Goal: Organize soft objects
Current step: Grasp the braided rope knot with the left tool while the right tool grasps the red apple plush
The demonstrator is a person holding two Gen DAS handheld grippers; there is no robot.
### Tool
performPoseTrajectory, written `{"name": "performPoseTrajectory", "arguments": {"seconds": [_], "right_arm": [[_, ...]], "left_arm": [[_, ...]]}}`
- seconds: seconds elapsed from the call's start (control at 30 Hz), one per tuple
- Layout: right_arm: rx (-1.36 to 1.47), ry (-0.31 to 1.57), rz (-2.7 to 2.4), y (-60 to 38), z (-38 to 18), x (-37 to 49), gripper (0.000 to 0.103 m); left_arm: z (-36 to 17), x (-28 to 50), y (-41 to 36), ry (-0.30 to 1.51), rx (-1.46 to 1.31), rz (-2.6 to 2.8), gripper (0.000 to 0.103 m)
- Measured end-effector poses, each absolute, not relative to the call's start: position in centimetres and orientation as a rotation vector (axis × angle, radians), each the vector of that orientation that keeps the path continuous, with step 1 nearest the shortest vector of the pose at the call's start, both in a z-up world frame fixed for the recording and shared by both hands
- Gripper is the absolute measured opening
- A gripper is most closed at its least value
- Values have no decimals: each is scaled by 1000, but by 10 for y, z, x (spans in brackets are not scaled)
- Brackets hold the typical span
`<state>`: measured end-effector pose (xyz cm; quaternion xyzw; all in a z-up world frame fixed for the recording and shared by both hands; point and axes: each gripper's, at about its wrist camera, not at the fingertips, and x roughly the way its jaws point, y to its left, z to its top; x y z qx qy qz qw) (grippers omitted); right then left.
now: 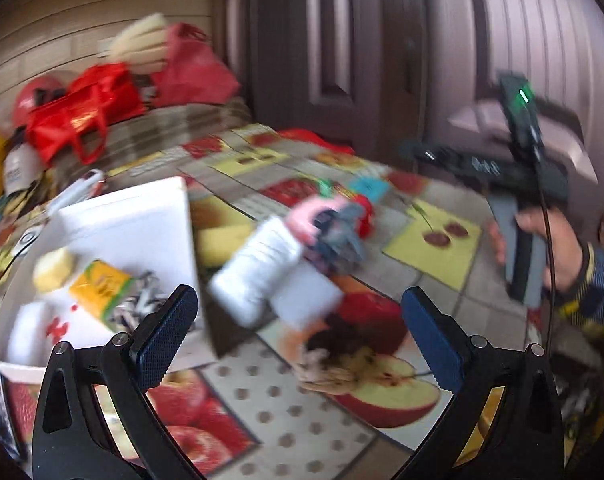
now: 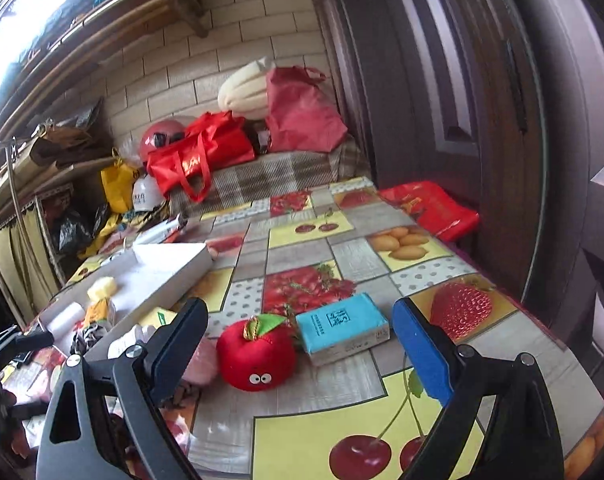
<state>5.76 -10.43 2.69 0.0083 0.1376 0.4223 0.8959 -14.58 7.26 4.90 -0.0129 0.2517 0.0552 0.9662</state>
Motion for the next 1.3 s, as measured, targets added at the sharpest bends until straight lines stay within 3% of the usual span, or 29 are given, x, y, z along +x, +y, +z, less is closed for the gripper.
{"name": "performPoseTrajectory", "arguments": {"seconds": [0.17,0.27,0.4,0.53,0.87,0.93,0.97,1.03,1.13,1.3], "right_arm": [[-22,463,936,-86,16,83,93],[-123,490,929,-64,11,86,93],[-207,494,942,-46,7,82,84],[-246,524,947,-30,3,84,78],[-292,548,1004,-21,1,81,77],[-294,576,1022,-17,-1,84,66],[-294,591,1023,-16,-2,86,61],[-286,592,1028,-17,-2,87,54],[-246,567,1005,-25,0,86,52],[-76,447,921,-63,13,85,52]], "left_arm": [[36,-118,56,653,37,98,103],[28,-106,58,712,15,89,93],[20,-101,62,756,7,80,84],[12,-94,61,807,6,64,83],[7,-89,51,839,49,25,83],[4,-86,49,863,59,36,83],[2,-84,48,878,62,36,79],[0,-85,49,881,57,13,50],[2,-86,51,864,44,17,42],[7,-90,53,834,43,38,40]]}}
